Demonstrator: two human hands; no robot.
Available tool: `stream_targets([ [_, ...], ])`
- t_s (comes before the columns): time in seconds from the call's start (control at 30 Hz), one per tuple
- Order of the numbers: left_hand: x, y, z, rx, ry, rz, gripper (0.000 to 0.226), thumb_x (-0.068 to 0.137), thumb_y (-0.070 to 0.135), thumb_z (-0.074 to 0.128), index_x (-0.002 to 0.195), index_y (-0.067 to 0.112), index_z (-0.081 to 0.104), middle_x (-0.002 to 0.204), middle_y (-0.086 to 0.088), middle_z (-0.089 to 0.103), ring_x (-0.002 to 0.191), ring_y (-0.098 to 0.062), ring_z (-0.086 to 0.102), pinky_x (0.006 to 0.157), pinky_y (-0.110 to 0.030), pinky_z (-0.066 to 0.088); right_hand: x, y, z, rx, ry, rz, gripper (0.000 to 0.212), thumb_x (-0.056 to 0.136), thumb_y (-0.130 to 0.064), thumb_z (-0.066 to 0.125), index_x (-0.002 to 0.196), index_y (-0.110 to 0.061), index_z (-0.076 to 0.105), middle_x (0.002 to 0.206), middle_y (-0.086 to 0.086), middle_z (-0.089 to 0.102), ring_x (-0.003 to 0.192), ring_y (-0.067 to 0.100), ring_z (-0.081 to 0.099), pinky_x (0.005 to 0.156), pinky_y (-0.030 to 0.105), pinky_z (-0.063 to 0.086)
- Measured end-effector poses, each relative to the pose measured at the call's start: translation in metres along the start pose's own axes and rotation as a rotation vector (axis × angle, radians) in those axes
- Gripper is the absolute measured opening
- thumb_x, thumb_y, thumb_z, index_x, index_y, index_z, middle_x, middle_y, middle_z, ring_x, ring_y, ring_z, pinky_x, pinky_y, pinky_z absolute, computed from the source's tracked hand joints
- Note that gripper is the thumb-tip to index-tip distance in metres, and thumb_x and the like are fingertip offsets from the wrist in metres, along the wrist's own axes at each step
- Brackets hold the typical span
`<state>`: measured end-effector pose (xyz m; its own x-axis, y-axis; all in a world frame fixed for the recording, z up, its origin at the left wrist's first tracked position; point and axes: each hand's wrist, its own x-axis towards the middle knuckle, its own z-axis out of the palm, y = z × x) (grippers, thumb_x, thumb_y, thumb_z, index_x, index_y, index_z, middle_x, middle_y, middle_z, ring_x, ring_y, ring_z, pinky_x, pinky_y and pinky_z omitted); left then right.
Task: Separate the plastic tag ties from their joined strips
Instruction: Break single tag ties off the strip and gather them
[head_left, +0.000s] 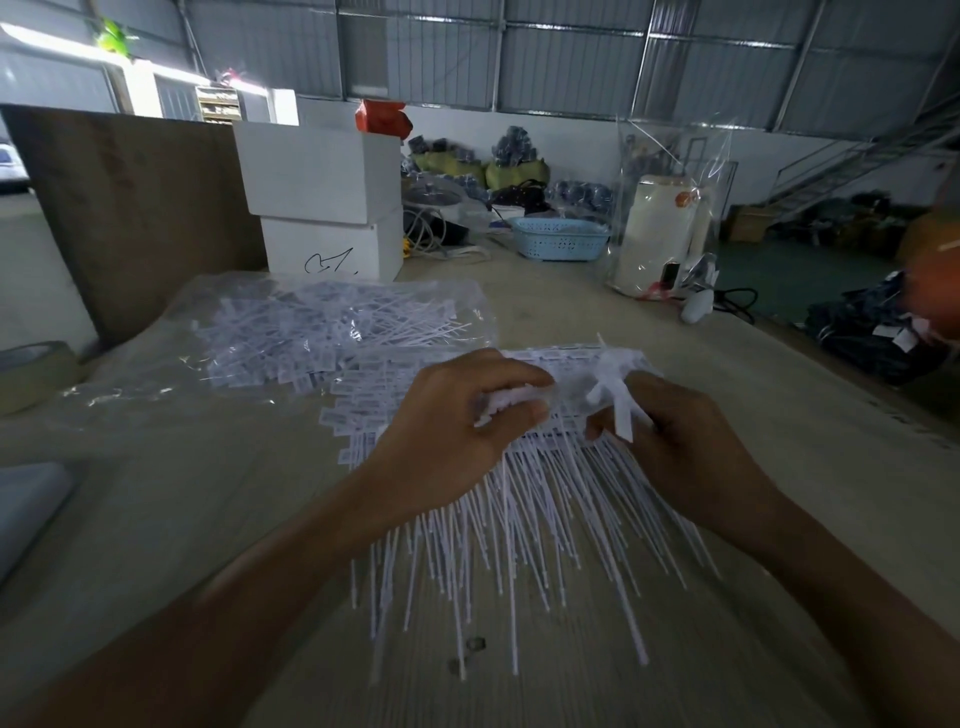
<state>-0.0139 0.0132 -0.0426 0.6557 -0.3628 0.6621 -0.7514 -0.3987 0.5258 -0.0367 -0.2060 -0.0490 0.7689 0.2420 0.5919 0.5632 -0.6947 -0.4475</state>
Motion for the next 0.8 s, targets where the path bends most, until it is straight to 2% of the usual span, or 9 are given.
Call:
stream_targets([
  [0.1, 0.001, 0.001, -0.004, 0.031, -0.018, 0.037, 0.023, 0.087, 0.017, 0.075, 0.109, 0.016, 0.076, 0.095, 0.012, 0.068, 0.088, 0.001, 0.064, 0.077, -0.015, 0.047, 0.002, 0.007, -0.004, -0.189, 0.020, -0.133, 0.025, 0.090, -0.018, 0.040, 0.073, -0.006, 0.054, 0.077, 0.000, 0.047, 0.065, 0.018, 0.045, 0.056, 0.035, 0.036],
  [0.23, 0.002, 0.005, -0.005, 0.040, -0.052, 0.053, 0.022, 0.086, 0.018, 0.075, 0.108, 0.016, 0.076, 0.094, 0.011, 0.070, 0.086, 0.002, 0.064, 0.075, -0.010, 0.044, 0.006, 0.014, -0.001, -0.176, 0.014, -0.133, 0.011, 0.087, 0.014, 0.051, 0.087, 0.013, 0.063, 0.087, 0.029, 0.059, 0.079, 0.046, 0.059, 0.071, 0.055, 0.051],
  [0.3, 0.003, 0.005, -0.007, 0.043, -0.071, 0.043, 0.022, 0.086, 0.018, 0.076, 0.108, 0.016, 0.076, 0.094, 0.010, 0.071, 0.085, 0.001, 0.064, 0.074, -0.010, 0.043, 0.004, 0.016, 0.003, -0.117, 0.030, -0.091, 0.010, 0.087, 0.018, 0.052, 0.090, 0.018, 0.061, 0.087, 0.035, 0.060, 0.077, 0.052, 0.060, 0.069, 0.054, 0.052],
  [0.4, 0.004, 0.006, -0.008, 0.025, -0.084, 0.036, 0.021, 0.086, 0.017, 0.076, 0.107, 0.016, 0.076, 0.093, 0.010, 0.071, 0.083, 0.000, 0.064, 0.071, -0.008, 0.041, 0.001, 0.022, 0.003, -0.069, 0.035, -0.065, 0.016, 0.094, 0.011, 0.053, 0.088, 0.003, 0.066, 0.082, 0.019, 0.063, 0.073, 0.040, 0.061, 0.066, 0.049, 0.050],
  [0.5, 0.006, 0.006, -0.009, 0.004, -0.087, 0.034, 0.020, 0.085, 0.017, 0.076, 0.106, 0.016, 0.077, 0.093, 0.009, 0.073, 0.081, -0.001, 0.065, 0.069, -0.008, 0.042, 0.000, 0.020, 0.004, -0.110, 0.080, -0.140, 0.037, 0.092, 0.002, 0.054, 0.079, -0.032, 0.062, 0.065, -0.010, 0.058, 0.057, 0.006, 0.054, 0.052, 0.037, 0.047],
  [0.57, 0.005, 0.003, -0.010, -0.028, -0.127, 0.013, 0.019, 0.083, 0.017, 0.078, 0.102, 0.016, 0.078, 0.091, 0.011, 0.073, 0.080, 0.001, 0.066, 0.067, -0.008, 0.043, 0.003, 0.019, 0.001, -0.202, 0.158, -0.143, 0.037, 0.092, 0.006, 0.056, 0.081, -0.028, 0.063, 0.061, -0.007, 0.061, 0.052, 0.002, 0.054, 0.046, 0.029, 0.045],
  [0.67, 0.001, -0.002, -0.013, -0.052, -0.181, 0.014, 0.020, 0.078, 0.017, 0.083, 0.097, 0.018, 0.079, 0.084, 0.019, 0.070, 0.073, 0.004, 0.064, 0.063, -0.007, 0.041, 0.011, 0.040, -0.025, -0.088, 0.356, 0.220, 0.036, 0.105, -0.015, 0.046, 0.071, -0.025, 0.053, 0.054, -0.002, 0.051, 0.044, 0.007, 0.050, 0.044, 0.022, 0.041],
  [0.7, 0.001, -0.003, -0.012, -0.056, -0.165, 0.024, 0.020, 0.078, 0.018, 0.083, 0.098, 0.019, 0.079, 0.084, 0.021, 0.069, 0.074, 0.004, 0.065, 0.063, -0.007, 0.041, 0.012, 0.046, -0.032, -0.015, 0.398, 0.337, 0.038, 0.105, -0.023, 0.045, 0.067, -0.021, 0.048, 0.053, 0.001, 0.046, 0.043, 0.010, 0.043, 0.048, 0.030, 0.039],
  [0.8, 0.002, -0.003, -0.009, -0.100, -0.073, 0.021, 0.023, 0.084, 0.023, 0.077, 0.107, 0.022, 0.076, 0.090, 0.021, 0.070, 0.080, 0.003, 0.066, 0.067, -0.006, 0.042, 0.009, 0.040, -0.029, 0.119, 0.347, 0.382, 0.043, 0.106, -0.032, 0.041, 0.068, -0.014, 0.048, 0.053, -0.004, 0.044, 0.045, 0.008, 0.037, 0.043, 0.024, 0.034],
])
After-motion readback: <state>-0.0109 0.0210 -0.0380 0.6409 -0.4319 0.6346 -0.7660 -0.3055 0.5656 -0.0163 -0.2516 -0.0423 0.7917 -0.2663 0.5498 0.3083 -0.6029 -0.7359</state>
